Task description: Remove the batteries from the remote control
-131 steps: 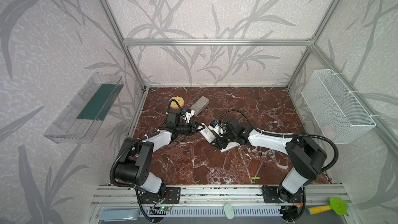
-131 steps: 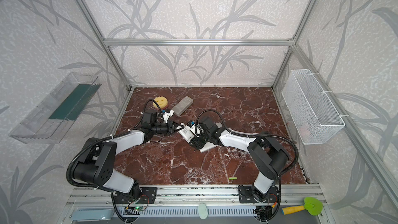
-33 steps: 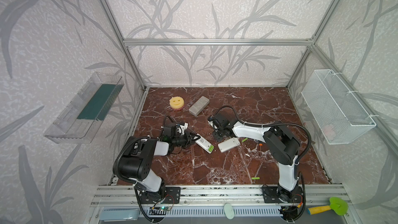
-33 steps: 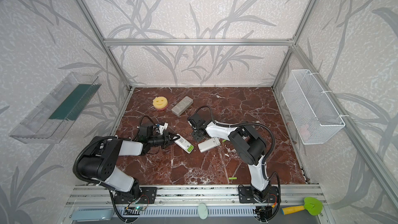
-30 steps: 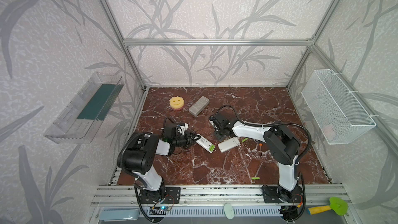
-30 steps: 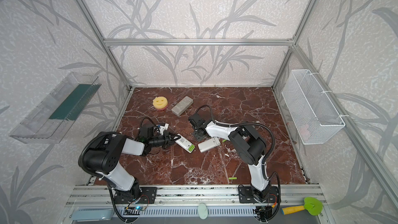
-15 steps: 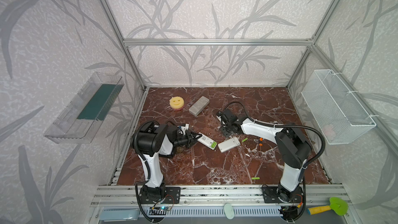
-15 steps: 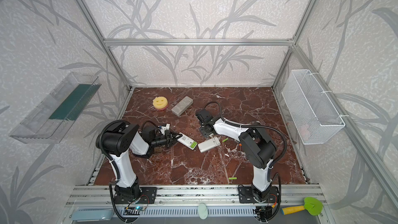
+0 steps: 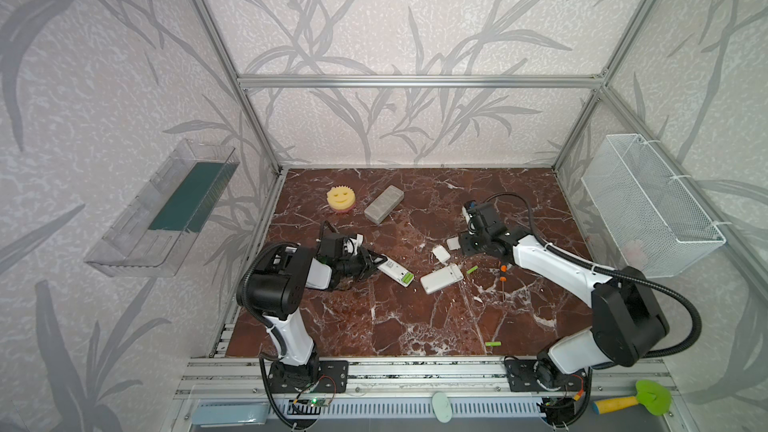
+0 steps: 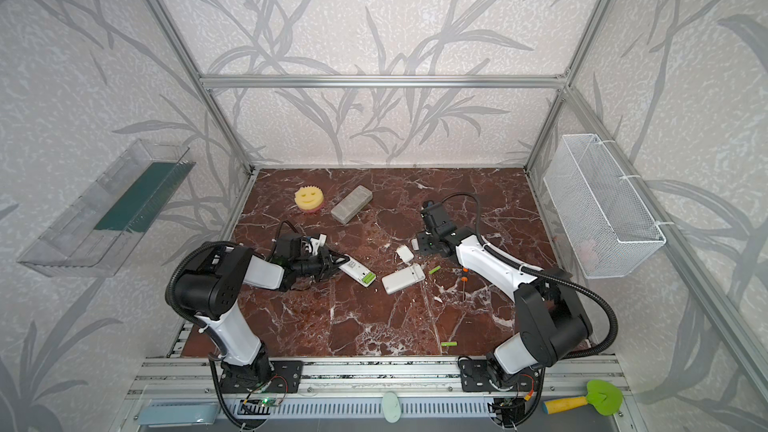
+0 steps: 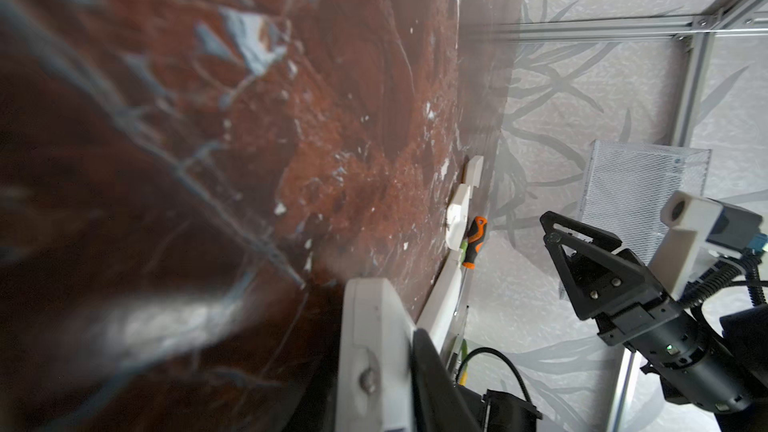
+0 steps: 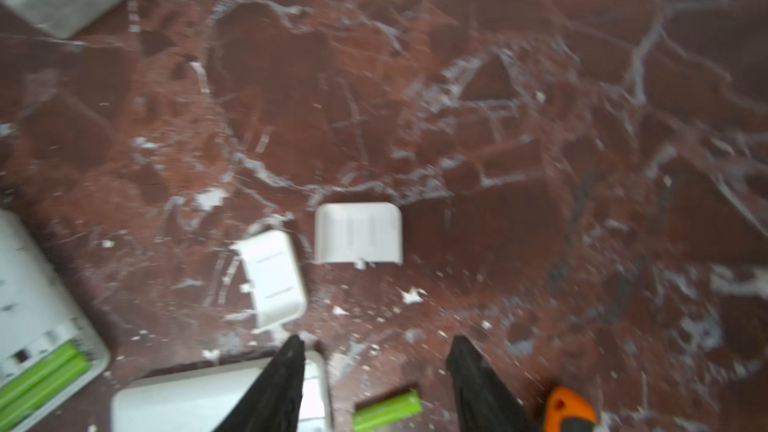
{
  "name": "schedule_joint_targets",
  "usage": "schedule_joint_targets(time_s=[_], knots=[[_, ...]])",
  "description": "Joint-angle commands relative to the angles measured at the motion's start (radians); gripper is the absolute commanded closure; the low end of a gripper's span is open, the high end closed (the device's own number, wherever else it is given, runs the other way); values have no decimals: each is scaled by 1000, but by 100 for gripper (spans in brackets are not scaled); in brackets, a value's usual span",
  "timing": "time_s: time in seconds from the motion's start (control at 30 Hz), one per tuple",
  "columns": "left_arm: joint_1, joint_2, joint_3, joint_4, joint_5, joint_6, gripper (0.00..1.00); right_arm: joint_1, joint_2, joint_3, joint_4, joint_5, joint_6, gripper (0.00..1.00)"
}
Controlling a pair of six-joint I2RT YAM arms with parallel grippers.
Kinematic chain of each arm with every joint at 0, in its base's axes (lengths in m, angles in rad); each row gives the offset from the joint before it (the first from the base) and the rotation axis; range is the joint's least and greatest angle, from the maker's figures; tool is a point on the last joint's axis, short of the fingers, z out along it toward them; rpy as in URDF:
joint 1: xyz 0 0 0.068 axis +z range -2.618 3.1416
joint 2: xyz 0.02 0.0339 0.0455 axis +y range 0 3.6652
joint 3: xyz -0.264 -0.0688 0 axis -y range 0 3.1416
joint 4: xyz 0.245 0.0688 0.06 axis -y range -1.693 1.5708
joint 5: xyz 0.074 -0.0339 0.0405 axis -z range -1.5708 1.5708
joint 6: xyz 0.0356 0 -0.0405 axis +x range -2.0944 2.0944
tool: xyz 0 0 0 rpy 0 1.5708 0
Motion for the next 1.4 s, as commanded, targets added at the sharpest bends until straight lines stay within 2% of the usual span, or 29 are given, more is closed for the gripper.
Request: schedule_joint_targets(time_s=[0.0, 0.27, 0.43, 0.53, 0.6, 0.7, 0.87, 1.07, 1.27, 1.37], knots=[[18, -44, 40, -220, -78, 120, 70, -105, -68, -66, -77, -13, 99, 41], [41, -120, 111, -439, -148, 216, 60, -289, -123, -123, -197, -30, 78, 35], [41, -192, 144, -615, -211, 306, 50, -308, -72, -138, -173, -60, 65, 34], [41, -242, 165, -725, -254, 368, 48, -310, 6, -106, -171, -87, 66, 35], [42, -287, 175, -790, -286, 402, 47, -310, 75, -65, -183, -100, 63, 36], [28, -366, 221, -963, -403, 488, 46, -310, 158, -19, -190, -123, 71, 38], [-4, -558, 263, -1125, -559, 574, 46, -310, 195, -15, -177, -128, 82, 55], [-97, -671, 275, -1126, -645, 604, 46, -310, 162, -21, -178, -119, 77, 76], [-239, -703, 265, -958, -664, 649, 46, -310, 27, -44, -180, -125, 91, 83], [-327, -716, 248, -844, -676, 663, 46, -304, -90, -65, -147, -181, 88, 84]])
